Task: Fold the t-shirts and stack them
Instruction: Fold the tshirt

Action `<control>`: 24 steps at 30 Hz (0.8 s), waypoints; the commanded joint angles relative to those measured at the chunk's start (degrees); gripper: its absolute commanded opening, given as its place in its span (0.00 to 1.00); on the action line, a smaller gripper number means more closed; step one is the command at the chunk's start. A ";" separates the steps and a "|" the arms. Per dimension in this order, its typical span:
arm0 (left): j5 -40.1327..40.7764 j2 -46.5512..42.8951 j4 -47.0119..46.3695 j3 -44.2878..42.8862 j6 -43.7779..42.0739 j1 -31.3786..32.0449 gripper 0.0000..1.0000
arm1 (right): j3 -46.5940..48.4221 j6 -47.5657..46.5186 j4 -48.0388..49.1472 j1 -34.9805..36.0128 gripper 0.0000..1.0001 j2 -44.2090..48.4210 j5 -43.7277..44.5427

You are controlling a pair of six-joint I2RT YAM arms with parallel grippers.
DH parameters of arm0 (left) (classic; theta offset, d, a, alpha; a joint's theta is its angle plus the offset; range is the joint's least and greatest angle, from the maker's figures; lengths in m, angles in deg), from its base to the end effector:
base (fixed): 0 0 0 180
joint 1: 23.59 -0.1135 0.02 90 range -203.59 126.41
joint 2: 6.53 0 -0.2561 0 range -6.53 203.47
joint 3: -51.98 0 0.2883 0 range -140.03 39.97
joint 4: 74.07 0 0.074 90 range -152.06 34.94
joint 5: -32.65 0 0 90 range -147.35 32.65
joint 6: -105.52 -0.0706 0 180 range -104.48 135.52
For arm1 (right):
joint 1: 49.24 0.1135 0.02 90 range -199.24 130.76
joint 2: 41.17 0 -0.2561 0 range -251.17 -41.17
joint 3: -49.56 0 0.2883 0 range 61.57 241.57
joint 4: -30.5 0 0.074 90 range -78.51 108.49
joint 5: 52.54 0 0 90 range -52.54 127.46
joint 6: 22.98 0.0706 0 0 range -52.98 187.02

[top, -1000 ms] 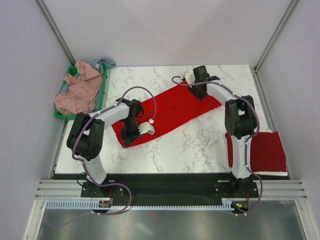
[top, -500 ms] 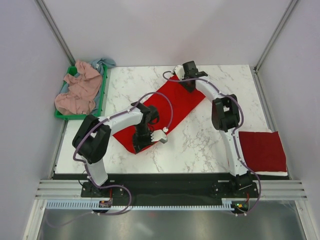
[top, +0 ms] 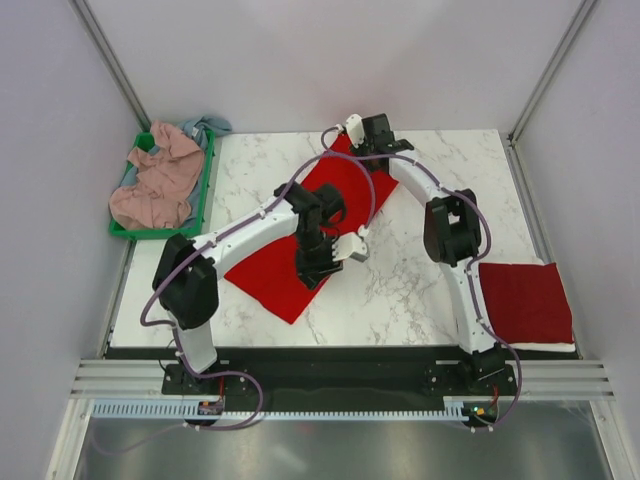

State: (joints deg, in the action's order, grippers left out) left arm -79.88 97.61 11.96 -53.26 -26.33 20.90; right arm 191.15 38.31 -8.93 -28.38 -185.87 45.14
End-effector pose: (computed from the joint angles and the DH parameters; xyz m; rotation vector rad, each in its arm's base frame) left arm 0.2543 -0.2878 0.2287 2.0746 2.1729 -0.6013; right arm 0.5855 0.2130 0.1485 -0.9083 2.1300 -0.2246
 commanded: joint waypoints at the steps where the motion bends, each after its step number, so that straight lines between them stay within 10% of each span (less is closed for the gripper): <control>1: 3.62 0.10 -2.46 6.99 0.80 -0.63 0.44 | -6.49 3.57 3.86 -0.82 0.40 11.35 -0.65; 5: 6.26 -0.08 -9.23 15.78 0.10 -2.30 0.33 | -15.83 4.71 3.78 -0.91 0.39 16.55 -2.58; 8: 5.13 1.85 -11.79 17.81 0.01 -4.66 0.02 | -22.16 5.68 3.60 -0.82 0.37 19.72 -3.37; 24: 1.70 9.94 -16.10 18.88 2.56 -5.82 0.02 | -24.21 4.54 2.99 -0.91 0.36 13.67 -3.29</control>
State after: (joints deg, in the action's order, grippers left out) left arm -75.94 105.45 -1.90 -33.96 -25.34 14.38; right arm 163.41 42.82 -6.62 -29.25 -169.76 42.02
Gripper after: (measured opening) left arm 0.027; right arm 0.358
